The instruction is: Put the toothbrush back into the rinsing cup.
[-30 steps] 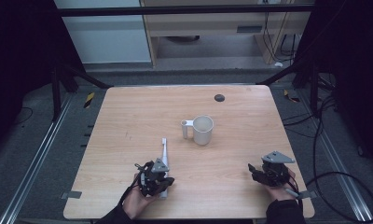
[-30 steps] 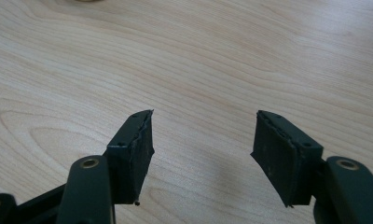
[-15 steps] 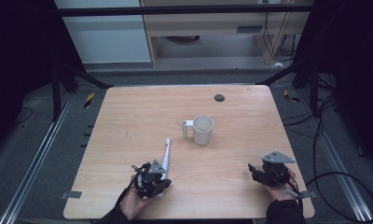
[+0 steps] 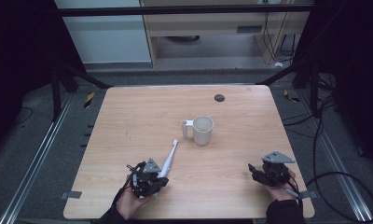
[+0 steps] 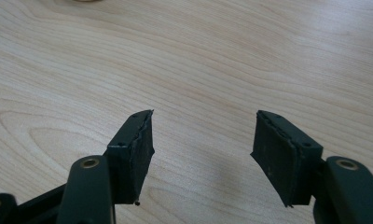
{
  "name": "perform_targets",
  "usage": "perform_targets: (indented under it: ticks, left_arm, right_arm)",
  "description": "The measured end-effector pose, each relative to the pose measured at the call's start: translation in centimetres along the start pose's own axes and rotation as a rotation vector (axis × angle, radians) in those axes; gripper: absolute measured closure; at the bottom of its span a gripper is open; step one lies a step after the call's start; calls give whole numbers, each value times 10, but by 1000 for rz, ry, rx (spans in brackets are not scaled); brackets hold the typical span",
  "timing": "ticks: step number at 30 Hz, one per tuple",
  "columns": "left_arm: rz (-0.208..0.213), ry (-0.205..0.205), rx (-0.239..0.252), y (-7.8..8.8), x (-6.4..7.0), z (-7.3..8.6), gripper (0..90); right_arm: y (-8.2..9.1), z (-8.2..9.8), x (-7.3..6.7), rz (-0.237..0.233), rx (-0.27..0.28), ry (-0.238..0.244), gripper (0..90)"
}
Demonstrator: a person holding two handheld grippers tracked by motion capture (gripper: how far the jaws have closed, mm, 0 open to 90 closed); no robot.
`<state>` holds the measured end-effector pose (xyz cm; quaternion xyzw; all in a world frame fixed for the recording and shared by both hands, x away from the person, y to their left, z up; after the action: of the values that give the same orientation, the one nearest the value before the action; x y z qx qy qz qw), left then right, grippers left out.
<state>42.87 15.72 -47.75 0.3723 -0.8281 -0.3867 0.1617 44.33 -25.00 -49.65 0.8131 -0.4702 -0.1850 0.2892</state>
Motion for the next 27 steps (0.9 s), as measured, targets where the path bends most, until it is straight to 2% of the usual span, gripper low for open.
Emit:
perform_targets:
  ticks: [3, 6, 8, 11, 12, 13, 14, 16, 20, 27]
  left_arm:
    - [-28, 21, 25, 7, -10, -6, 806]
    - [-50, 38, 29, 10, -17, -10, 731]
    - [-71, 66, 38, 13, -25, -15, 675]
    - [-87, 82, 26, 12, -30, -18, 580]
    - [-88, 92, 26, 12, -32, -20, 580]
    - [-104, 100, 22, 11, -36, -23, 534]
    - [-104, 100, 22, 11, -36, -23, 520]
    - [-132, 101, 20, 10, -40, -26, 494]
    - [-160, 119, 10, 7, -46, -33, 388]
    - [-191, 126, -1, 4, -59, -50, 342]
  right_arm:
    - [0, 0, 0, 1, -1, -7, 379]
    - [-1, 0, 0, 1, -3, -6, 378]
    - [-1, 0, 1, 1, -2, -7, 379]
    - [-1, 0, 1, 1, -1, -8, 378]
    - [-1, -1, 1, 1, -1, -11, 377]
    - [-1, -1, 1, 1, 1, -9, 377]
    - [-1, -1, 1, 1, 1, -9, 377]
    - [-1, -1, 2, 3, 0, -7, 376]
    - [-1, -1, 3, 6, -1, -12, 370]
    - [-1, -1, 3, 9, -1, -11, 369]
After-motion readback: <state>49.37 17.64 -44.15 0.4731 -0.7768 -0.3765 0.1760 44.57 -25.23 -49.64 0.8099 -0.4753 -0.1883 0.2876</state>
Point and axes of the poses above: each handheld gripper's, and its own axes: y roughly backward along the jaws, z roughly out of its underside, x roughly to its right, the point moved 2 cm from there along -y, roughly forward along the jaws, and after that the axes turned 9 degrees about -z, right-handed, at the moved point
